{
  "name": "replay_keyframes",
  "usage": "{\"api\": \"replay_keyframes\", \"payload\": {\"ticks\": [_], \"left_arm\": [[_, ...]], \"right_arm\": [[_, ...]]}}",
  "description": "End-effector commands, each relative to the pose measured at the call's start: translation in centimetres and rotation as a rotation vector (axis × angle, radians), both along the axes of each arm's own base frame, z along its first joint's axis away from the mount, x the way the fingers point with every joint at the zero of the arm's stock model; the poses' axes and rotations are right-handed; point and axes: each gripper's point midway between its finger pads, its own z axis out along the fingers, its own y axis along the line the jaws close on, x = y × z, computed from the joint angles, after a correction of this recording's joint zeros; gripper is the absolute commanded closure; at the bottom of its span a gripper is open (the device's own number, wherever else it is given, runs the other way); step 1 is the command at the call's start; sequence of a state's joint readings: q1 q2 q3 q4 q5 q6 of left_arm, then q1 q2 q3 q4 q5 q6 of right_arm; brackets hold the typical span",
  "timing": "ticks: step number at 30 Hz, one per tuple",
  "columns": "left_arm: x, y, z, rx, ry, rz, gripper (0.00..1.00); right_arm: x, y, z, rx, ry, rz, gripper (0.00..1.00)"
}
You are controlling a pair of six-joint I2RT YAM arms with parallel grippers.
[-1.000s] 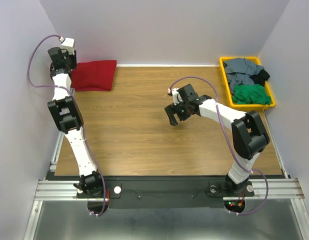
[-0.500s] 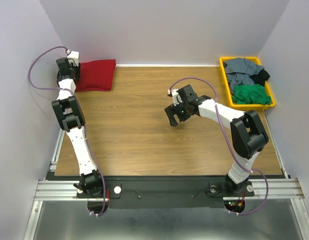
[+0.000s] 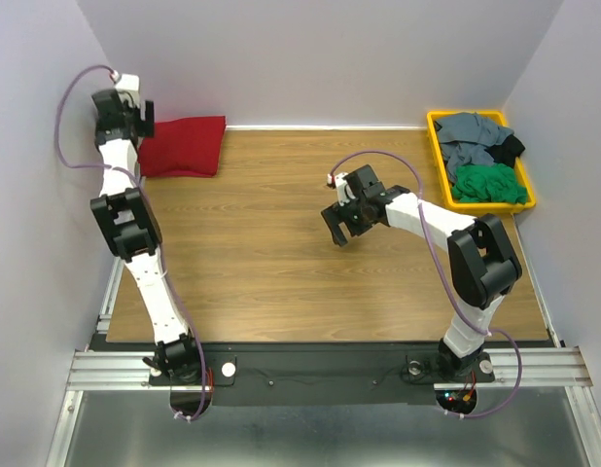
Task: Fold and stack the t-shirts
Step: Neatly place the folded tshirt to the corner
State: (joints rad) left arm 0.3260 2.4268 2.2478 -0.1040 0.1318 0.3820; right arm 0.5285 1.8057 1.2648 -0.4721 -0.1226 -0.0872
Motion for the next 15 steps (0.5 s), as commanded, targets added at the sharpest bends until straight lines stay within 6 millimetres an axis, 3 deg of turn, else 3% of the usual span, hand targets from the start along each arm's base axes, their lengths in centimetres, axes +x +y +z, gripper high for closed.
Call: {"api": "replay_keyframes", "payload": {"ticks": [1,3,4,6,7,8,10,14,15], "left_arm": [[-4.0,-2.6,21.1,0.022,-0.345,-0.043,0.01],[-5.0,-4.3,22.8,0.037,-0.344,-0.075,0.01],[-6.2,-5.4,24.9,0.055,-0.367,-0.086,0.01],[-7.1,-7.1,24.6,0.056,-0.322,-0.123,0.01],[-8.0,-9.0,25.8,0.053,-0.329,-0.152,0.02],[-8.6,-10.0,24.6,0.029,-0.280,-0.165,0.01],[-9.6,-14.0,24.4,-0.021,-0.236,-0.251,0.01],[-13.2,-21.8,18.4,-0.113,-0.001,-0.416,0.01],[-14.6,-23.0,19.0,-0.136,-0.014,-0.422,0.01]], "right_arm": [[2.2,-1.3,3.8,0.014,-0.105,-0.046,0.00],[3.3,-2.5,4.8,0.028,-0.126,-0.087,0.00],[3.6,-3.0,5.2,0.033,-0.132,-0.102,0.00],[4.3,-4.0,6.0,0.052,-0.145,-0.136,0.00],[5.0,-5.2,6.4,0.056,-0.151,-0.168,0.00],[5.3,-5.9,6.6,0.063,-0.150,-0.197,0.00],[5.9,-7.8,7.4,0.084,-0.160,-0.253,0.00],[5.8,-10.0,8.3,0.148,-0.134,-0.310,0.00],[5.7,-10.9,8.2,0.155,-0.124,-0.328,0.00]]}}
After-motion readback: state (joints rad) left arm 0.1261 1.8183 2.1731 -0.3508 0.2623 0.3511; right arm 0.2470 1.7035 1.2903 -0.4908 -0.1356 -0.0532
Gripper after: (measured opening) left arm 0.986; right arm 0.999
